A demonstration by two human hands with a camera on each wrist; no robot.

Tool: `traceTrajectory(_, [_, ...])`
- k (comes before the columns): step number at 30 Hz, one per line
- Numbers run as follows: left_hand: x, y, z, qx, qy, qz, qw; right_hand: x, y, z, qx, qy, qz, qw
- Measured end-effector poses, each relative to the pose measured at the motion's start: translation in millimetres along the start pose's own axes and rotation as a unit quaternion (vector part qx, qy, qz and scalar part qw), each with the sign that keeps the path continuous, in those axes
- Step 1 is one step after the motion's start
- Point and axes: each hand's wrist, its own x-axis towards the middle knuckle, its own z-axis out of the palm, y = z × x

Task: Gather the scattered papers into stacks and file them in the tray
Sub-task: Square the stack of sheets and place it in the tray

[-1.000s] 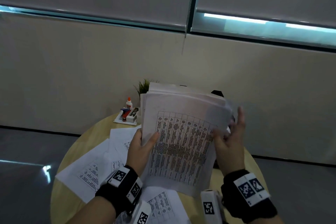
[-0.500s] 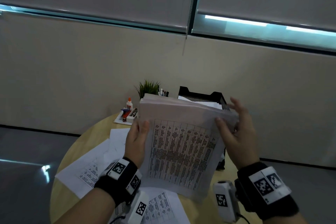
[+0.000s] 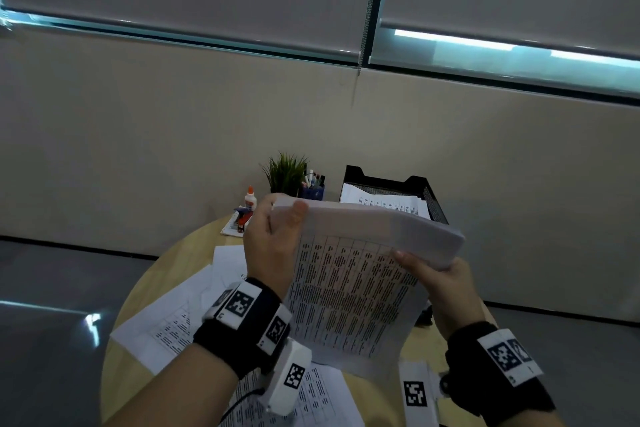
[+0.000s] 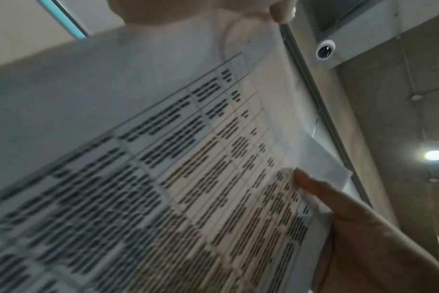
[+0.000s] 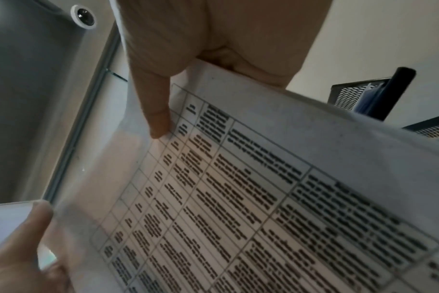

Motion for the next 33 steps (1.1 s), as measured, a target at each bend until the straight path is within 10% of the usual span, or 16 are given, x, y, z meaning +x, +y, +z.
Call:
traceTrajectory(8, [24,0,6,0.048,0.082,-0.051,0.994,1,-10,-2,-0.044,-0.041,-0.016,0.998])
traceTrajectory(15, [10,-26,-19,-0.057,-0.097,-0.038,0.993,4,-3,1,-0.004,-0.012,0.021,1.000])
traceTrajectory(21, [-12,-69,-35,0.012,-0.191,-0.269,0.944,3,14,3,0.003,-0.035,0.052,0.998])
traceTrajectory(33, [-42,-90,-37,0.033,-0.130,-0.325,0.936,-22,49,1,-0.035,-0.003,0.092,0.995])
